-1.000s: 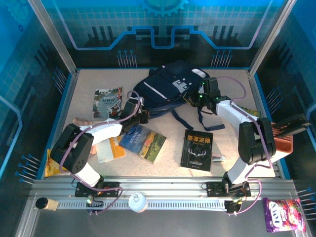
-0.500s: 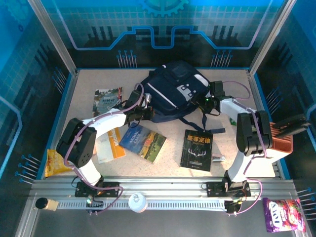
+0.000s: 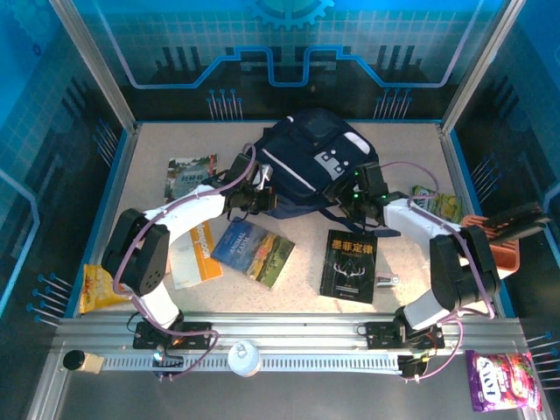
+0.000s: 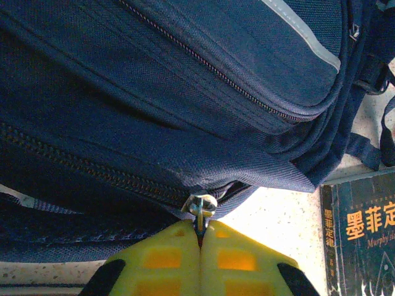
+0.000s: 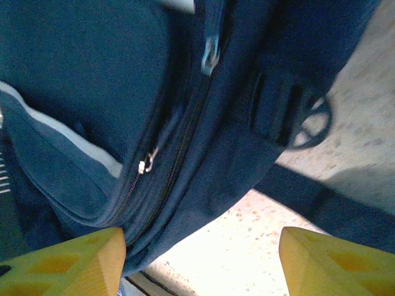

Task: Pack the student bag
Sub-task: Unzip the student bag at the center of the table.

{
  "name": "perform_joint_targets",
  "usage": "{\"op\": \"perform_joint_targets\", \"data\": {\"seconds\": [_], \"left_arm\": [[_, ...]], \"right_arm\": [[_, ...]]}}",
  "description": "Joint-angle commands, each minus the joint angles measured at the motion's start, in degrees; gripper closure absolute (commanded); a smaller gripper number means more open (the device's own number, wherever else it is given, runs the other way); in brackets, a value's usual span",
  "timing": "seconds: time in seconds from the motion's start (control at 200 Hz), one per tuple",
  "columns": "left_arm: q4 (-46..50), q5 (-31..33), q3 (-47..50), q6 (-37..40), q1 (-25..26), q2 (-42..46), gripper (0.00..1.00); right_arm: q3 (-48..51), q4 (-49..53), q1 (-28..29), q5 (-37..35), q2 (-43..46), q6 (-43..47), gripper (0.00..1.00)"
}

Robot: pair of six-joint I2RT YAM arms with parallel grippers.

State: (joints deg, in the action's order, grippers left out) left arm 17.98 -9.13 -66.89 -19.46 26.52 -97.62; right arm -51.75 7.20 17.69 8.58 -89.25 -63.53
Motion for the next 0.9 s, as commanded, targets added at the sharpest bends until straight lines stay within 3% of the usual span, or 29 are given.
{"op": "perform_joint_targets", "data": {"seconds": [0.0, 0.08, 0.245, 0.515, 0.75, 0.895], "left_arm": [[1.2, -2.3, -2.0, 0.4, 0.4, -0.1, 1.0], [1.1, -2.5, -1.5, -0.1, 0.4, 0.4, 1.0], [-0.7, -3.6, 1.9, -1.5, 1.1, 2.4, 1.0], [-0.5, -7.5, 1.5, -1.8, 3.5, 2.7, 1.0], [1.6, -8.1, -4.5, -2.5, 5.6, -3.0, 1.0], [3.2, -7.9, -7.0, -3.2, 5.8, -5.3, 1.0]], "right_arm": [[-0.9, -5.2, 2.0, 1.5, -4.1, -4.4, 0.36], [-1.7, -7.9, 2.9, 2.0, -6.9, -4.1, 0.43], [-4.3, -8.1, 3.1, 1.3, -10.6, -1.5, 0.48], [-12.1, -7.6, 0.2, 1.8, -18.8, 7.1, 0.72], [-18.9, -2.3, -4.0, 2.1, -23.2, 13.7, 0.73], [-14.8, -2.0, -5.4, 2.8, -17.4, 12.7, 0.61]]}}
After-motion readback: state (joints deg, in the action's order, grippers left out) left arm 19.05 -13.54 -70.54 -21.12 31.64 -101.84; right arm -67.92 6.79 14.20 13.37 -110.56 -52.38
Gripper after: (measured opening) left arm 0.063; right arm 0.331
